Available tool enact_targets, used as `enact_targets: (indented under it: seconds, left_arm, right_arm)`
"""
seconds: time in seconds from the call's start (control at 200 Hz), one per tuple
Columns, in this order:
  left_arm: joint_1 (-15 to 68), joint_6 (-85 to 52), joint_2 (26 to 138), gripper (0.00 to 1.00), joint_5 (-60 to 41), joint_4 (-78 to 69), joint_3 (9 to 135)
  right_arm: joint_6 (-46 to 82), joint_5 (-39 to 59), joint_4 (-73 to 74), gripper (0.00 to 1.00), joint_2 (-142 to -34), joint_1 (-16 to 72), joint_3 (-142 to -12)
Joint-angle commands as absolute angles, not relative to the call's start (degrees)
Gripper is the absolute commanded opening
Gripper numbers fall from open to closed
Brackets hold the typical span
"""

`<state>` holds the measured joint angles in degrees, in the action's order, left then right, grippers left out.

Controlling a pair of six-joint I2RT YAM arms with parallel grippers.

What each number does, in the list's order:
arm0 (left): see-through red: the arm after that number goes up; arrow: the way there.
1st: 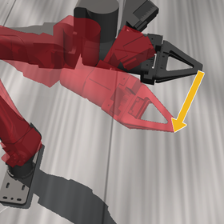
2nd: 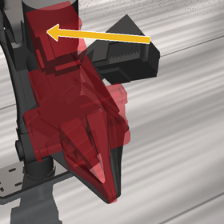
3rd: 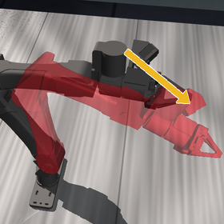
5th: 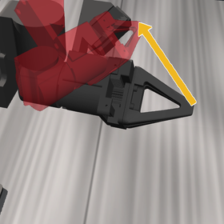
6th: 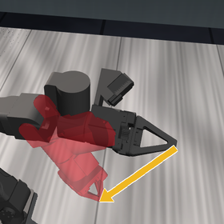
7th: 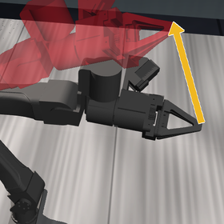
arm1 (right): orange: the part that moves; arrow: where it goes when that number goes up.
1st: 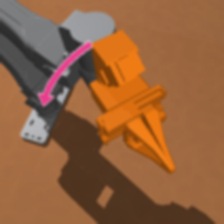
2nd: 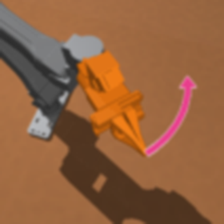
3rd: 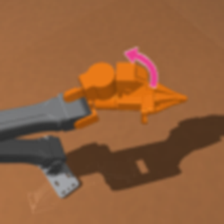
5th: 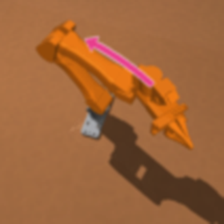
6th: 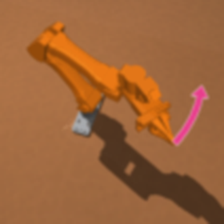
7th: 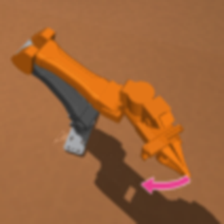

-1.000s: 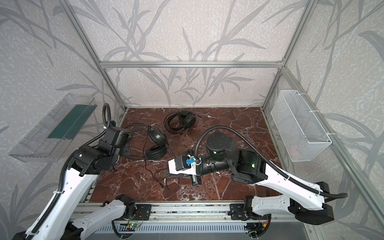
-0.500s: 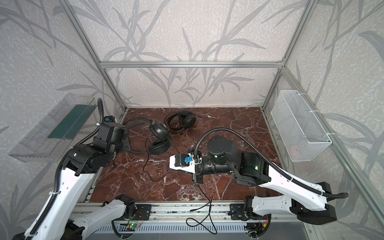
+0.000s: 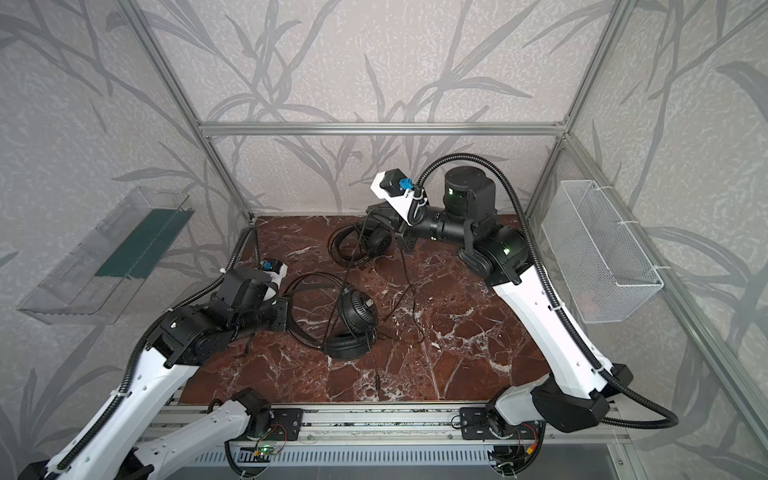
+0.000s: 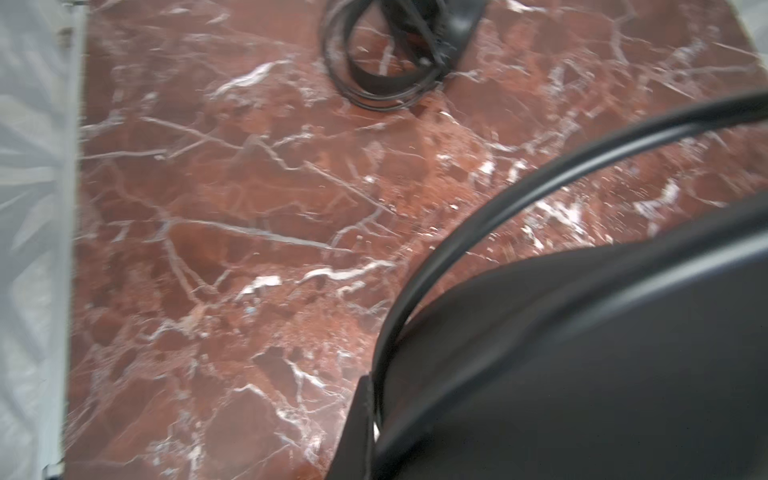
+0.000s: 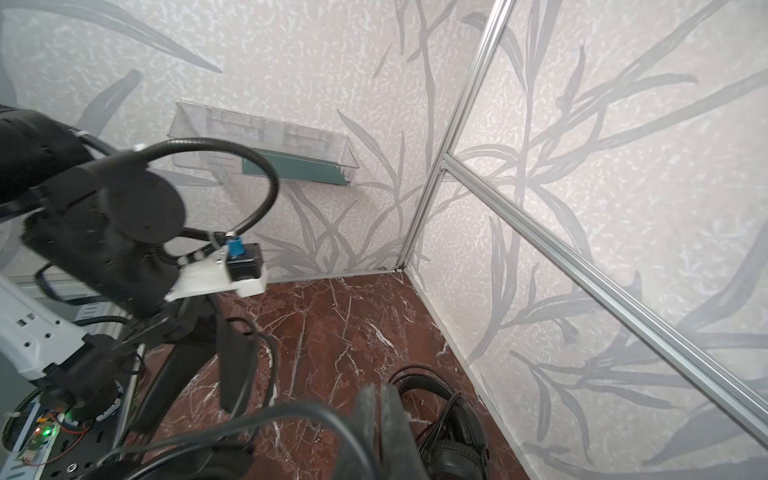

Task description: Wrap the headphones

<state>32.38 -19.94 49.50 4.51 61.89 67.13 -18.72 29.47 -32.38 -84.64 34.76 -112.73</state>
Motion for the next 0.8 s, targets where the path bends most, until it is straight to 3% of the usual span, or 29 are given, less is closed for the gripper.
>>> enact_targets:
  seconds: [0.0,0.21,0.4,0.635,0.795]
  left_arm:
    - [34.4,-18.1,46.5,0.0,1.2,60.7,66.6]
    - [36.3,-17.6,44.5,0.0,-5.2,59.0,66.1]
    - [37.6,-18.9,44.0,0.0,-6.1,57.3,68.4]
    - [37.7,-25.8,46.7,0.0,-5.7,57.0,83.4]
    - [37.6,-29.8,50.4,0.0,-6.9,58.0,93.1]
  right_arm:
    - [-16.8,32.9,-32.4,0.0,-88.4,30.6,-118.1]
    - [-17.4,33.1,-33.5,0.0,-96.4,28.3,-121.8]
    - [-12.8,35.1,-27.8,0.0,-100.6,28.0,-117.1]
    - [-1.9,41.1,-0.9,0.38,-98.1,28.0,-92.9]
    - [3.7,41.7,13.3,0.47,-98.7,28.3,-82.8]
